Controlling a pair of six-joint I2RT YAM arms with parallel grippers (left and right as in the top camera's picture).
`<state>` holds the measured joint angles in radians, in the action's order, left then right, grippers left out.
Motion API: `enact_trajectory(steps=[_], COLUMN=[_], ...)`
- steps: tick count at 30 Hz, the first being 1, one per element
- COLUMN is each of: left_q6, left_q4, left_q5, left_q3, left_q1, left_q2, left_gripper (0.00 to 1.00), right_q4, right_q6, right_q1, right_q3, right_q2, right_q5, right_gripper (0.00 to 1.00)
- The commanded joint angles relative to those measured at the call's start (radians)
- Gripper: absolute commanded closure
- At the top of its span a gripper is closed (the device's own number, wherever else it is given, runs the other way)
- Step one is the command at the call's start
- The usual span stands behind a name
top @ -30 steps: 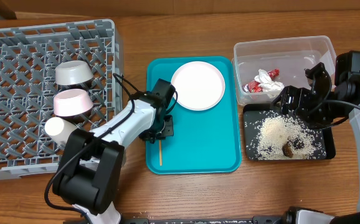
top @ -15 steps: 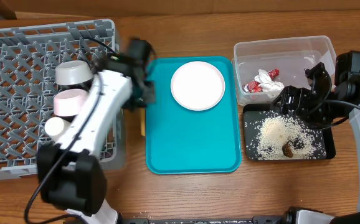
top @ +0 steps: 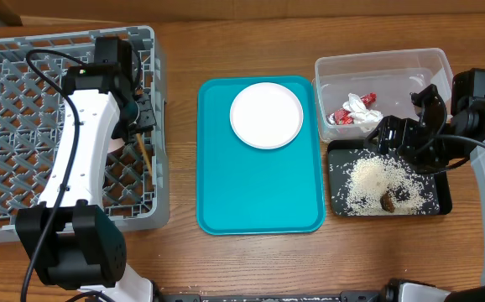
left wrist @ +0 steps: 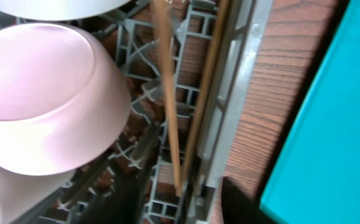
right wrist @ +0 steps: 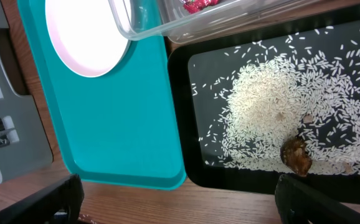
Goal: Sort waste into correct bins and load items into the dishwasher
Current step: 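Carry the chopsticks left and drop them into the rack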
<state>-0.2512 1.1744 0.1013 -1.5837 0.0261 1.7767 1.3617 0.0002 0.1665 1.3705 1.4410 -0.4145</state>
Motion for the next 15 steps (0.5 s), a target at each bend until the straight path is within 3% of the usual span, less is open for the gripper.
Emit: enact_trajectory(steps=[1,7,11,15], left_q6=[0.016,0.021,0.020,0.020], left_q4=[-0.002,0.009,-0.010,-0.066], left_q5=[-0.018,-0.174,-0.340,-0.294], left_q3=[-0.007,-0.012,-0.011,-0.011], left_q1=[-0.005,-0.014,-0.064,-0.183], left_q2=[-0.010,-0.014,-0.017,-0.017], left_gripper=[0.47,0.62,0.62,0.59], right_q4=[-0.002,-0.002,-0.002,-0.003], right_q6=[-0.001,-0.001,-0.001,-0.001], right_q1=[-0.003,-0.003,-0.003,-0.003], right_q3=[0.010,0.010,0.010,0.010], right_q2=[-0.008,-0.008,-0.008,-0.008], right_q5=[-0.005,-0.005,-0.005,-0.005], right_gripper=[0.00,0.00,0.00,0.00])
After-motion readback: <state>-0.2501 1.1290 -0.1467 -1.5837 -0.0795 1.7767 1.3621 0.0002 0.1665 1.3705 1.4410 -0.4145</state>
